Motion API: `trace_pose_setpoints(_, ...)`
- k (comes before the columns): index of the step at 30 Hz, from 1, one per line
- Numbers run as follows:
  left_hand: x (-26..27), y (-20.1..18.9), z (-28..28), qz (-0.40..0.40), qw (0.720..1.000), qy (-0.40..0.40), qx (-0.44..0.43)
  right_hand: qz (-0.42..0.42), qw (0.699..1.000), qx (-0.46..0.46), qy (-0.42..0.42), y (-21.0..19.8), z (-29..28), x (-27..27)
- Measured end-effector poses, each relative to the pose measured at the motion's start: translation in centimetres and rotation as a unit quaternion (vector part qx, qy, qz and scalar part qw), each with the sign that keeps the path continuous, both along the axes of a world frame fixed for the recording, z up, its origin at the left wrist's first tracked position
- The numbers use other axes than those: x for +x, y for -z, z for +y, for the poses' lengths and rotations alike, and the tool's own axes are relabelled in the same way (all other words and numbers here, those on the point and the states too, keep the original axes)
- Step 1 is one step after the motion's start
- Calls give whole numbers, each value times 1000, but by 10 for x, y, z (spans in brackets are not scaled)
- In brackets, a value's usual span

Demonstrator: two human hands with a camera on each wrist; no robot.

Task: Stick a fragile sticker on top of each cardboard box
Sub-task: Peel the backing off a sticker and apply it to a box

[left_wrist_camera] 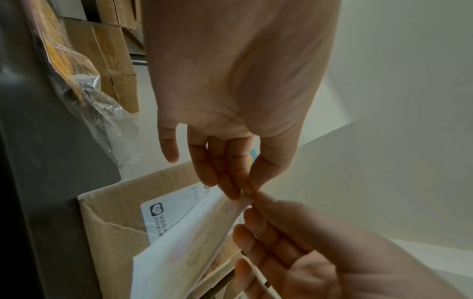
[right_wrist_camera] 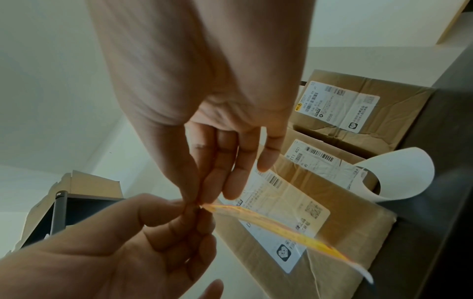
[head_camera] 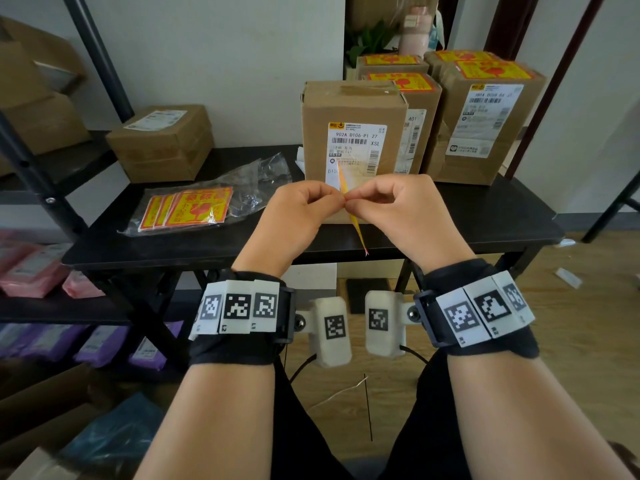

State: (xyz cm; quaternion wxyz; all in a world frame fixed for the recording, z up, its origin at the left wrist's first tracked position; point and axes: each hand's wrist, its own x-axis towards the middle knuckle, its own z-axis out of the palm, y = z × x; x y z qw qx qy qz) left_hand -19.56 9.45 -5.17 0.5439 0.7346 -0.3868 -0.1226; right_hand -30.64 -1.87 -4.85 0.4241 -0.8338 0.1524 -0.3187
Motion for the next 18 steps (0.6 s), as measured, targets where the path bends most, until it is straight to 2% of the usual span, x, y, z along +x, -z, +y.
trace_pose_setpoints(11, -7, -2, 2, -11, 1000, 16, 5, -9, 999, 50, 11, 4, -1, -1)
trace_pose_setpoints(18, -6, -2, 0, -8, 1000, 21, 4, 1, 1000, 25, 1, 4, -3, -5)
